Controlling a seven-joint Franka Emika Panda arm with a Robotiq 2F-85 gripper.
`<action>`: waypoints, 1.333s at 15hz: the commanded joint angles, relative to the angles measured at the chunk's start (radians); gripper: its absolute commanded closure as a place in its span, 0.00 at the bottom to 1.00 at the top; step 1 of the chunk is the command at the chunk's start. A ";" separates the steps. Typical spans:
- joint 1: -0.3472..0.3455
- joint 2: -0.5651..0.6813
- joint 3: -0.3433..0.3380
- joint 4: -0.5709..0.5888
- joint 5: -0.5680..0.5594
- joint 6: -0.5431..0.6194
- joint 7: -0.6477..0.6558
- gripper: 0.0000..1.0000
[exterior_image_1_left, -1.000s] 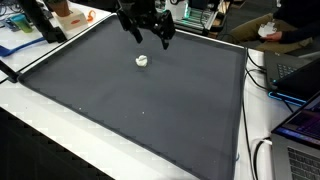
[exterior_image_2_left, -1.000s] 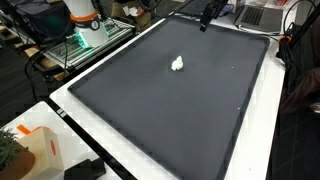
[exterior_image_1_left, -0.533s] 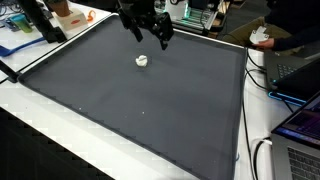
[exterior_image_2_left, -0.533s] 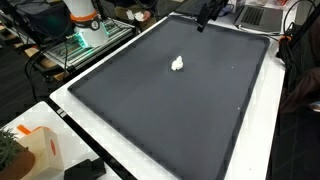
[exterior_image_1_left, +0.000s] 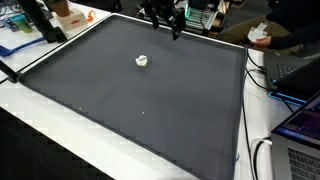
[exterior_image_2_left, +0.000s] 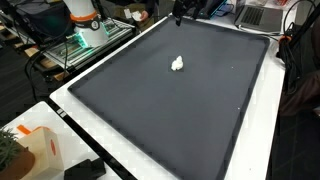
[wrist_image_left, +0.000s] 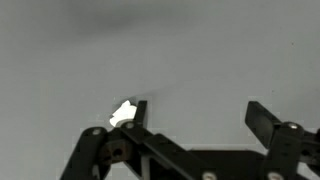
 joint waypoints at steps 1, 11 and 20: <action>-0.011 -0.180 0.019 -0.250 -0.041 0.138 -0.096 0.00; -0.032 -0.264 0.037 -0.387 -0.028 0.212 -0.262 0.00; -0.010 -0.327 0.066 -0.464 0.168 0.214 -0.364 0.00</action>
